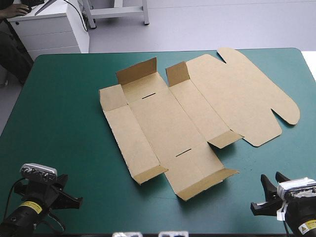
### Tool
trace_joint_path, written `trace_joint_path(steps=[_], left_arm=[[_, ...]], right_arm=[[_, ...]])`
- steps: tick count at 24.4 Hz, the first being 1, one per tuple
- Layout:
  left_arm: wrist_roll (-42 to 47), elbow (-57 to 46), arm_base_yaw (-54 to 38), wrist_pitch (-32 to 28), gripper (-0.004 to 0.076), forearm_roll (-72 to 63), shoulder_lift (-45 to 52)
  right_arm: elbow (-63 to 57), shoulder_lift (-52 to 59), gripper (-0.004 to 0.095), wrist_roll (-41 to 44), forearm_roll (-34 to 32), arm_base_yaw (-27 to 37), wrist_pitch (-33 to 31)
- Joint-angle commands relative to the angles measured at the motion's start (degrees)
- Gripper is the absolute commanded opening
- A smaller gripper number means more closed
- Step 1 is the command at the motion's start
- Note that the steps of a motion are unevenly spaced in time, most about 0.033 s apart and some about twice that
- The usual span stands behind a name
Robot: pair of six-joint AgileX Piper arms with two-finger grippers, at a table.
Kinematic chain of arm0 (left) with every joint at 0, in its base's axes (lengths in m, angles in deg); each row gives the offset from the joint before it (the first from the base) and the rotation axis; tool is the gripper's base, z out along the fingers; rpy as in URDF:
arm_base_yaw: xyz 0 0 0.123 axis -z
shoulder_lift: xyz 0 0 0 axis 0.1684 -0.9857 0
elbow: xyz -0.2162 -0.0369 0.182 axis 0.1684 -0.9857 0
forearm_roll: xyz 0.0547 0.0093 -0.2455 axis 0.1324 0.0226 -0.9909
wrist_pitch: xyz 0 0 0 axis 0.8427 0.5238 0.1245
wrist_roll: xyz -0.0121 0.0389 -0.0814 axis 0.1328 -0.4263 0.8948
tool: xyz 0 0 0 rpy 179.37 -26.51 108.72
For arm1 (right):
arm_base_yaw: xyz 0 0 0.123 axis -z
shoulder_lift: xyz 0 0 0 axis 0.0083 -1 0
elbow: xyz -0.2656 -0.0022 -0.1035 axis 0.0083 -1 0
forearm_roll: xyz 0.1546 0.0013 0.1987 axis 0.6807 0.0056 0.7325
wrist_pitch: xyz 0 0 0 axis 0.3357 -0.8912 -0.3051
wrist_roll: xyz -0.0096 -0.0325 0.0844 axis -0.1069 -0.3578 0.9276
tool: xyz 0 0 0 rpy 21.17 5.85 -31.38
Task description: Fold the box
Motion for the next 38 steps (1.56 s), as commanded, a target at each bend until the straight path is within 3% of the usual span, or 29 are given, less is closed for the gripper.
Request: trace_joint_path(steps=[1,2,14,23,32,38], left_arm=[[0.32,1.36,0.25,-3.63,-0.0008,-0.22,-0.49],[0.32,1.36,0.25,-3.63,-0.0008,-0.22,-0.49],[1.08,3.52,0.25,-2.31,-0.0008,-5.12,-2.48],[3.76,12.39,0.25,-0.52,-0.0008,-16.69,-16.06],[2.40,12.66,0.25,-10.25,-0.0008,-30.47,-32.50],[-9.10,12.66,0.25,-15.74,-0.0008,-47.03,-44.93]], right_arm=[[1.37,-1.23,0.0143,-0.27,0.42,-0.22,3.19],[1.24,-1.23,-0.0025,-0.27,0.42,-0.22,3.31],[1.24,-1.23,-0.0019,-0.29,0.42,-0.22,3.39],[1.24,-1.23,-0.0019,-0.29,0.42,-0.22,3.39],[1.24,-1.23,-0.0019,-0.29,0.42,-0.22,3.39],[1.24,-1.23,-0.0019,-0.29,0.42,-0.22,3.39]])
